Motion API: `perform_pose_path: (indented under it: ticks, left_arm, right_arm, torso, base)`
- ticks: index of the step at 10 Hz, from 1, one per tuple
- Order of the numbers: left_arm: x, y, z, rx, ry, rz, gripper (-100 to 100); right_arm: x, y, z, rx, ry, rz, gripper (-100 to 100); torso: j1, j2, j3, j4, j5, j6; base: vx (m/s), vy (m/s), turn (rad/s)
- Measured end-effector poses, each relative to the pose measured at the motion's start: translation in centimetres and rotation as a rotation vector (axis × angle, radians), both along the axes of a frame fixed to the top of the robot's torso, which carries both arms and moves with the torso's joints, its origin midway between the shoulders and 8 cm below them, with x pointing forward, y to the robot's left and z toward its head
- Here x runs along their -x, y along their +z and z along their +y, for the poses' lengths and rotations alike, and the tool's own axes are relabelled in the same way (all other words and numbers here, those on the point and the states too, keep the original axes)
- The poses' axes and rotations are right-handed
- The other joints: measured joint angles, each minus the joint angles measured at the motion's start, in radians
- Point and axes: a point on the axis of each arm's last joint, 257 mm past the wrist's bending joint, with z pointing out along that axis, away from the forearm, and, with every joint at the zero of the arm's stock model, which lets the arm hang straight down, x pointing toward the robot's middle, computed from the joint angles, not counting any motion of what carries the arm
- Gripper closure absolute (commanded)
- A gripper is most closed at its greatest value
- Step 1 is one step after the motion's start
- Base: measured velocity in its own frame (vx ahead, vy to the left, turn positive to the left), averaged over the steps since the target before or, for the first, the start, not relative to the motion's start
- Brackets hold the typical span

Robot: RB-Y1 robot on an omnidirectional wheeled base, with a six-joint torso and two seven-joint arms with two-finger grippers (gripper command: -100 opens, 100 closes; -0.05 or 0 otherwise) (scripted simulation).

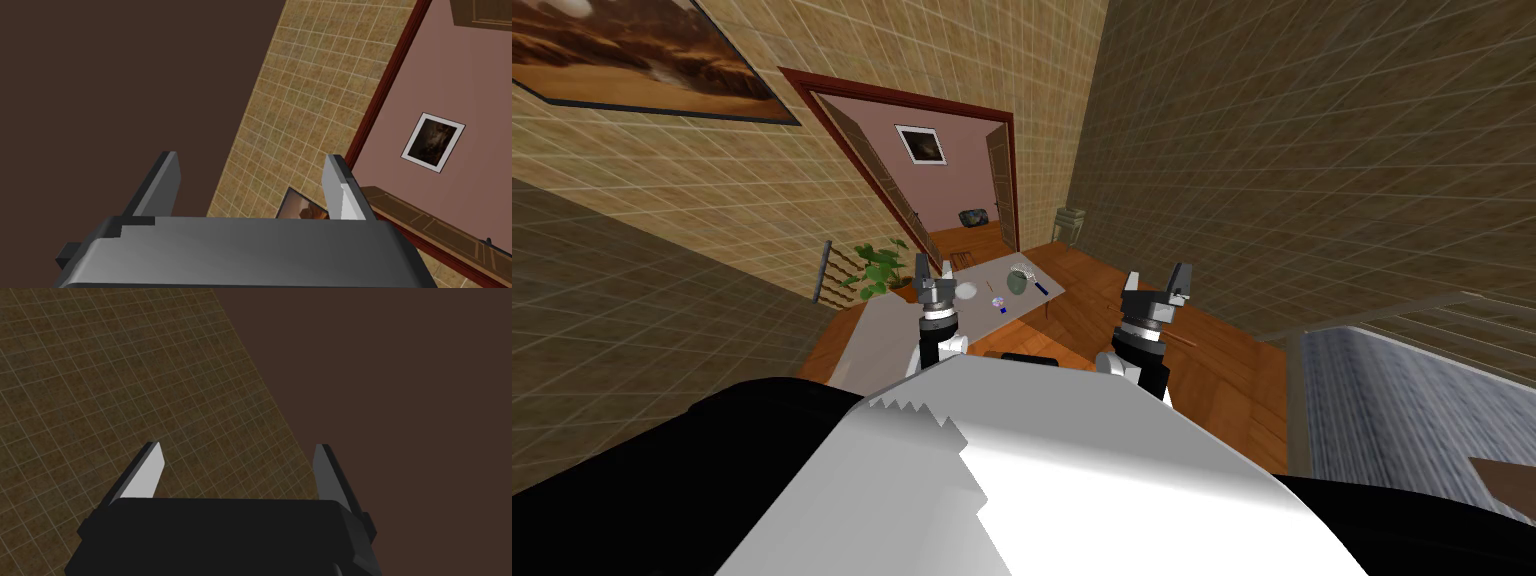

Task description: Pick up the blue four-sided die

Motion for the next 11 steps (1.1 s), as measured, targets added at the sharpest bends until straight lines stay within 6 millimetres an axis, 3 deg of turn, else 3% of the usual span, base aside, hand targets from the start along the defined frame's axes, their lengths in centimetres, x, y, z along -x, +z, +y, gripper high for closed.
perform_pose_path:
  ticks: [5, 11]
  left_arm:
    - [-3.2, -3.4, -0.8, -0.089, -0.015, 0.112, -100]
    - [-8.6, -10.6, -1.5, -0.21, 0.012, 0.318, -100]
  right_arm:
    - [0.0, 0.0, 0.0, 0.0, 0.0, 0.0, 0]
    - [0.0, 0.0, 0.0, 0.0, 0.0, 0.0, 0]
  torso:
    - [0.0, 0.001, 0.0, 0.0, 0.0, 0.0]
    - [0.0, 0.0, 0.0, 0.0, 0.0, 0.0]
  base:
    - [-0.015, 0.003, -0.049]
    - [-0.004, -0.006, -0.057]
